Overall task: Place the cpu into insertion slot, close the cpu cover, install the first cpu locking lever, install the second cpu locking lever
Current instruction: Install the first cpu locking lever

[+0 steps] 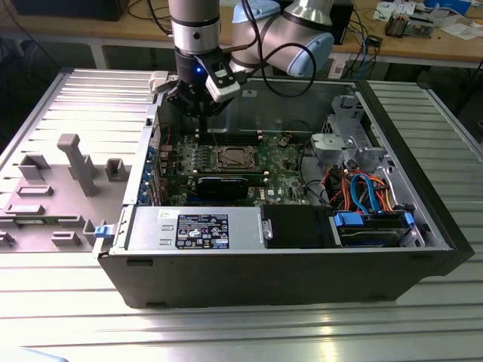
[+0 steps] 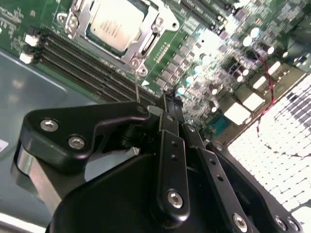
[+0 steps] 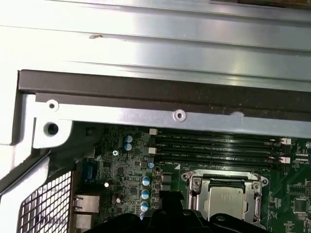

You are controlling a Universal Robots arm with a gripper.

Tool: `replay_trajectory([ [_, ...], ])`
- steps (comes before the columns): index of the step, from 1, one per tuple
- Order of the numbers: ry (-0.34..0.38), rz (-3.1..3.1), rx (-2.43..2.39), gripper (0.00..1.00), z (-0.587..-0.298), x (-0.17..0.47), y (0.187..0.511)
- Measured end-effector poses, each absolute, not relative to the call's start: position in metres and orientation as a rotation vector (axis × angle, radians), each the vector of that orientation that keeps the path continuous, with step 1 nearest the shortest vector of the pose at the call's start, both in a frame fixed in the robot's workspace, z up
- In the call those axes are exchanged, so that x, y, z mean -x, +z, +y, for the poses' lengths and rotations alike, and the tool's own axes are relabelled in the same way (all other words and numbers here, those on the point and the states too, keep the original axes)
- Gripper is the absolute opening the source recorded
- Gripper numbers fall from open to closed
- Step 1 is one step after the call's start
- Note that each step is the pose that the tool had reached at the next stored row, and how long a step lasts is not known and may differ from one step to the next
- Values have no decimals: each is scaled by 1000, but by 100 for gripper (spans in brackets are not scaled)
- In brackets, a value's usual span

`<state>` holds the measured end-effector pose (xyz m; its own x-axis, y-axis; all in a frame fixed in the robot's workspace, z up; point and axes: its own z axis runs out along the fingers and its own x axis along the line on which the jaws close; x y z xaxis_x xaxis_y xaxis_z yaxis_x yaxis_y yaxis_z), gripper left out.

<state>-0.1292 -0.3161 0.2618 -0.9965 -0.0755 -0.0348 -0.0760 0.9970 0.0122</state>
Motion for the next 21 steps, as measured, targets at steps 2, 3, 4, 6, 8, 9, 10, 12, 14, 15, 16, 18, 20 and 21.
replay_trajectory([
  [2,21,3105,118,11,-312,129,262],
  [3,21,3105,118,11,-309,129,261],
  [4,21,3105,118,11,-307,129,261],
  [6,21,3106,118,11,-304,128,260],
  [8,21,3108,118,11,-303,123,259],
  [9,21,3109,118,11,-303,121,259],
  [10,21,3110,118,11,-303,118,259],
  [12,21,3111,118,11,-303,115,259],
  [14,21,3112,118,11,-303,112,259],
  [15,22,3112,118,11,-303,110,259],
  [16,22,3113,118,11,-303,109,259],
  [18,22,3115,118,11,-303,107,259],
  [20,22,3117,118,11,-303,104,259],
  [21,22,3117,118,11,-303,103,259],
])
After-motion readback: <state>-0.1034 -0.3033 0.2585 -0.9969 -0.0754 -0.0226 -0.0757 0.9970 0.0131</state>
